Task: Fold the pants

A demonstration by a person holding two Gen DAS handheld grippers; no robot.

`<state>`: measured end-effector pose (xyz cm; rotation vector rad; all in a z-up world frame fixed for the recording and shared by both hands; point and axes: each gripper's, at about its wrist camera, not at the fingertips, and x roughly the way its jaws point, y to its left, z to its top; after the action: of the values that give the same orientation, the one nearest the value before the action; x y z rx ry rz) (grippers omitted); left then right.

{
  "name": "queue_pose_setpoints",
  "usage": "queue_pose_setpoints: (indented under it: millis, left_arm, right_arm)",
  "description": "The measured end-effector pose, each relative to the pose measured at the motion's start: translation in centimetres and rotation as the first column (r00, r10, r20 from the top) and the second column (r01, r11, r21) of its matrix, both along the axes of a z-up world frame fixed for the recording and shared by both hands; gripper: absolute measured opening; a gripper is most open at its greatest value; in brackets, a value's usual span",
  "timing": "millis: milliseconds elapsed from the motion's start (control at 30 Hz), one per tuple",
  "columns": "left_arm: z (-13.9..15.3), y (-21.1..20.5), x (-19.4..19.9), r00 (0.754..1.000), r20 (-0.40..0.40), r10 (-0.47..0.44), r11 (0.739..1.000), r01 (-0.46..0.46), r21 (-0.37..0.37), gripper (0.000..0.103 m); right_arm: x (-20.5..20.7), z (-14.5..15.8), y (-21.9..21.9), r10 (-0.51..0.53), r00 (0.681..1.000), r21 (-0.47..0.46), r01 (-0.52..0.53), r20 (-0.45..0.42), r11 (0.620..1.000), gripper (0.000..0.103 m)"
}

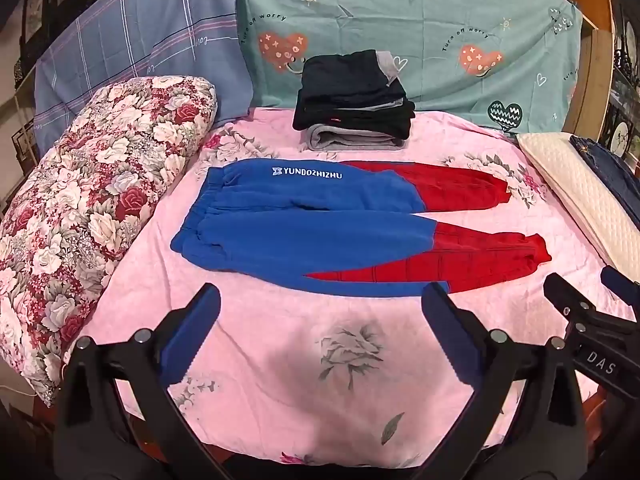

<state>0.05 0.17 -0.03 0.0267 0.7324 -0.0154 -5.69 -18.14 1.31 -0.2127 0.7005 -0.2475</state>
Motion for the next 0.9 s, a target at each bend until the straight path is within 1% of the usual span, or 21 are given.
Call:
queue_pose_setpoints:
  millis: [33, 200, 400, 433, 500, 800, 900]
  left_arm:
    - [0.1, -0.2, 0.0, 1.0, 0.001, -0.006, 1.0, 0.006, 0.009, 0.101]
    - [0.0, 0.5, -0.1, 1.0, 0.001, -0.011, 1.0, 0.011, -0.001, 0.101]
    - [-0.2, 0.1, -0.4, 1.0, 0.0, -0.006, 1.0, 0.006, 0.001, 0.101]
    - [-0.2, 0.1, -0.4, 1.0, -0.001, -0.007, 1.0, 0.007, 0.001, 0.101]
    - [-0.2, 0.1, -0.5, 1.0, 0.0, -0.007, 1.0, 0.007, 0.001, 0.101]
    - [-0.9, 0.1, 0.0, 1.0, -0.013, -0.009, 1.0, 0.009, -0.003, 0.101]
    - [-0.8, 0.3, 0.1, 1.0, -0.016, -0.006, 1.0, 0.006, -0.007, 0.101]
  right_arm:
    - [0.0, 0.0, 0.0, 0.0, 1.0, 0.001, 0.0, 0.0, 1.0, 0.102]
    - [0.1, 0.0, 0.1, 0.001, 1.0, 0.004, -0.001, 0.001, 1.0, 0.102]
    - [0.2, 0.0, 0.3, 0.002, 1.0, 0.007, -0.002, 0.001, 1.0, 0.102]
    - [0.1, 0.6, 0.5, 0.002, 1.0, 0.008, -0.002, 0.002, 1.0, 0.102]
    - [-0.1, 0.6, 0.3, 0.002, 1.0, 0.008, -0.002, 0.004, 1.0, 0.102]
    - [-0.2, 0.3, 0.2, 0.002, 1.0, 0.008, -0.002, 0.0, 1.0, 0.102]
    - [0.0, -0.3, 0.4, 0.002, 1.0, 0.009, -0.001, -0.005, 1.0, 0.102]
